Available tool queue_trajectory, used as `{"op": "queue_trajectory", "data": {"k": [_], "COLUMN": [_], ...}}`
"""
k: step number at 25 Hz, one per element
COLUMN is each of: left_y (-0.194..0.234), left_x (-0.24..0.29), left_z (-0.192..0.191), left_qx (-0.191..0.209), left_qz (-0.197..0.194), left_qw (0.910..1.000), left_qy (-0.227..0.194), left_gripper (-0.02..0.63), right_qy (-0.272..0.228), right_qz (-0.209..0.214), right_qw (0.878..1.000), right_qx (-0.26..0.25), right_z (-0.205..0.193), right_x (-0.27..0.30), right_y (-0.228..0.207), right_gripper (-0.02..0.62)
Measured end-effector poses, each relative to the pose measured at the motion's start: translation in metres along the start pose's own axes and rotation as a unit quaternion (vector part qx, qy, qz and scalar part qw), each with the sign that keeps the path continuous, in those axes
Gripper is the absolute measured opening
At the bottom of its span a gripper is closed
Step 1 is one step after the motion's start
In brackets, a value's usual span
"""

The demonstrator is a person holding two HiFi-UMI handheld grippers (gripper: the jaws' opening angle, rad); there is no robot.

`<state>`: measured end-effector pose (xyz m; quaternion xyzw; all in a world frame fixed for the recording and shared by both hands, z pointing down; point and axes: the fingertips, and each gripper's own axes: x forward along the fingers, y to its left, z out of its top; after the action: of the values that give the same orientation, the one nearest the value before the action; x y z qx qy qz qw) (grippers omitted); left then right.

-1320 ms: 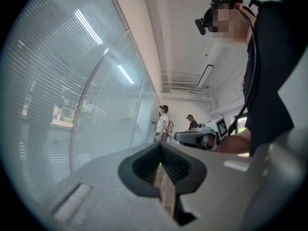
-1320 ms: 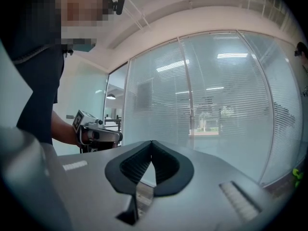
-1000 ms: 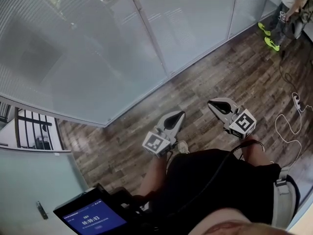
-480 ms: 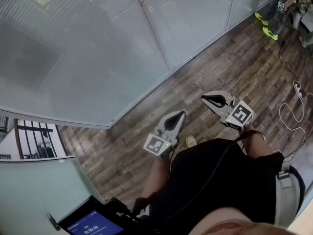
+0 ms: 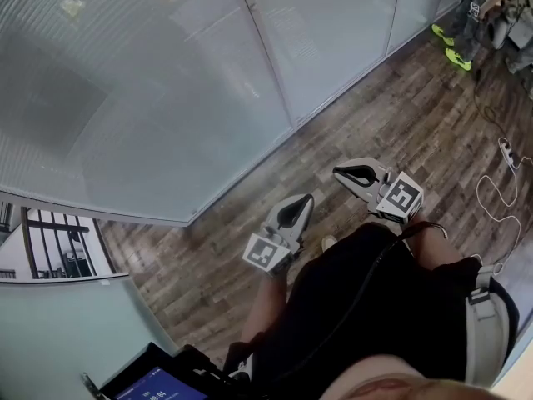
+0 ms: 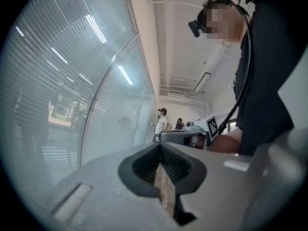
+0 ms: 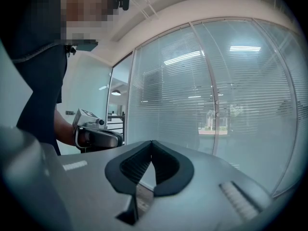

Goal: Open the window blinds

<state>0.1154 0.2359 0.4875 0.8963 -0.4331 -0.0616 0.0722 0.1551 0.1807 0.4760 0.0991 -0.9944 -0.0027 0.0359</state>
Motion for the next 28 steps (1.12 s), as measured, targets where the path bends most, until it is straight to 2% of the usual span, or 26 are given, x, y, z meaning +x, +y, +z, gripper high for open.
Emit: {"op": "queue_trajectory", "data": {"k": [7,19,28], "left_y": [0.007,0.034,0.063], "left_x": [-0.007,-0.005,0.010], "left_z": [0.001,0.012,0.011], "left_qx": [-0.004,0.018,0.009], "left_qz": [0.001,0.022,0.042], "left_qw": [1.0000,0.9996,0.9991], "left_qy": [-0.004,-0.004,0.001], "left_gripper": [0.003,0.002,0.003], "right_qy": [0.000,0.005,0.006], "right_qz": [-0.010,0.006,0.033], "right_qw": [1.000,1.000,0.999], "right_qx": [-0.003,0.002,-0.002], "right_z": [0.008,0.005,0.007], "right_x": [0.008,0.024,0.049], "right_y": [-0.005,-0.017,-0.044], "right_gripper": [0.006,0.006,0.006]}}
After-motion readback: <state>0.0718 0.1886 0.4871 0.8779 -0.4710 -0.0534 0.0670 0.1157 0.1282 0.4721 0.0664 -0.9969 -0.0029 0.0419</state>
